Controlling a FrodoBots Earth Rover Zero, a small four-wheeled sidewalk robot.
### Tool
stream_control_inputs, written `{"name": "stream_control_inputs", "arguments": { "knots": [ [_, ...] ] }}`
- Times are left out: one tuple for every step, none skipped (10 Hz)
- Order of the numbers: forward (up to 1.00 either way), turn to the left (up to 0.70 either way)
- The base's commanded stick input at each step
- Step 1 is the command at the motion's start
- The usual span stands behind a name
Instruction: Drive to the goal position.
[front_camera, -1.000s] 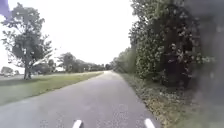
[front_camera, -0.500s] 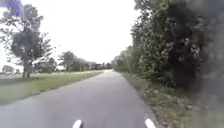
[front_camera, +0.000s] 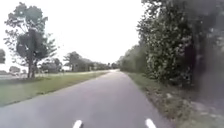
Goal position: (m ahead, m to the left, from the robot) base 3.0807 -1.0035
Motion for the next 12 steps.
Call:
{"name": "stream_control_inputs", "arguments": {
  "knots": [
    [0.79, 0.03],
    [0.79, 0.03],
    [0.79, 0.03],
    [0.79, 0.03],
    [0.79, 0.03],
    [0.79, 0.03],
    [0.79, 0.03],
    [0.79, 0.03],
    [0.79, 0.03],
    [0.79, 0.03],
    [0.79, 0.03],
    [0.79, 0.03]
  ]
}}
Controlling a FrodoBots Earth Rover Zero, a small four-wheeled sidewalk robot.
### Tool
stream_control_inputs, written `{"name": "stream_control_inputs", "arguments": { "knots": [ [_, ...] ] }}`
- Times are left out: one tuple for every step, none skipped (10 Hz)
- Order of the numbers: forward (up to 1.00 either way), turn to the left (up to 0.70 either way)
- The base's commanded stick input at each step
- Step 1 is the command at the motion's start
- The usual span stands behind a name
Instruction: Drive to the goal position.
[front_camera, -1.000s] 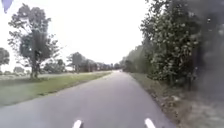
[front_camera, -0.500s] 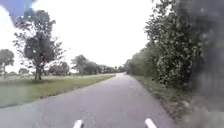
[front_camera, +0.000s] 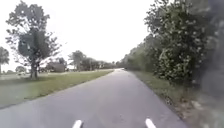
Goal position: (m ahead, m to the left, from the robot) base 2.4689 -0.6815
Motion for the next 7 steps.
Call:
{"name": "stream_control_inputs", "arguments": {
  "knots": [
    [0.79, 0.03],
    [0.79, 0.03],
    [0.79, 0.03],
    [0.79, 0.03],
    [0.79, 0.03],
    [0.79, 0.03],
    [0.79, 0.03]
  ]
}}
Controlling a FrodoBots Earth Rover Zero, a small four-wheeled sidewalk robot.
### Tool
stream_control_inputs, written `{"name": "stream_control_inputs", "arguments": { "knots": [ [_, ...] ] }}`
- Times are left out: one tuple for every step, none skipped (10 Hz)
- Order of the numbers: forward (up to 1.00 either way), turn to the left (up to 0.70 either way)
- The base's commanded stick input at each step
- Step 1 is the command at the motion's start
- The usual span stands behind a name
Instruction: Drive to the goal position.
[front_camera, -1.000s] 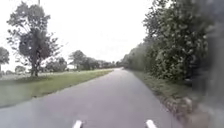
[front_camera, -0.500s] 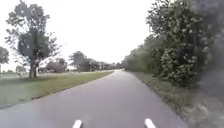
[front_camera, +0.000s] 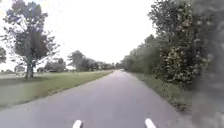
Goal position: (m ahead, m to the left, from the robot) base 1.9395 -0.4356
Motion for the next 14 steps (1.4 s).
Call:
{"name": "stream_control_inputs", "arguments": {
  "knots": [
    [0.79, 0.03],
    [0.79, 0.03],
    [0.79, 0.03],
    [0.79, 0.03],
    [0.79, 0.03],
    [0.79, 0.03],
    [0.79, 0.03],
    [0.79, 0.03],
    [0.79, 0.03],
    [0.79, 0.03],
    [0.79, 0.03],
    [0.79, 0.03],
    [0.79, 0.03],
    [0.79, 0.03]
  ]
}}
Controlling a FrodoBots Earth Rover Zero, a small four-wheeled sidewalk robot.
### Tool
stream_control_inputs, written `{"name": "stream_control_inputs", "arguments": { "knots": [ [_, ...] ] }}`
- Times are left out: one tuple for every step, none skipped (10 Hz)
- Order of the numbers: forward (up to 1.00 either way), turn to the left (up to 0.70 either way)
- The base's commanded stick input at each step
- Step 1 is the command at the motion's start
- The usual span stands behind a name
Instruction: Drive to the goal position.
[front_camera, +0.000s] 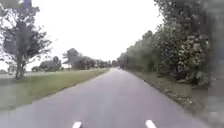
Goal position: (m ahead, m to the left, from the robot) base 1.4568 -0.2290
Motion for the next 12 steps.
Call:
{"name": "stream_control_inputs", "arguments": {
  "knots": [
    [0.79, 0.03],
    [0.79, 0.03],
    [0.79, 0.03],
    [0.79, 0.03],
    [0.79, 0.03],
    [0.79, 0.03],
    [0.79, 0.03],
    [0.79, 0.03],
    [0.79, 0.03],
    [0.79, 0.03],
    [0.79, 0.03],
    [0.79, 0.03]
  ]
}}
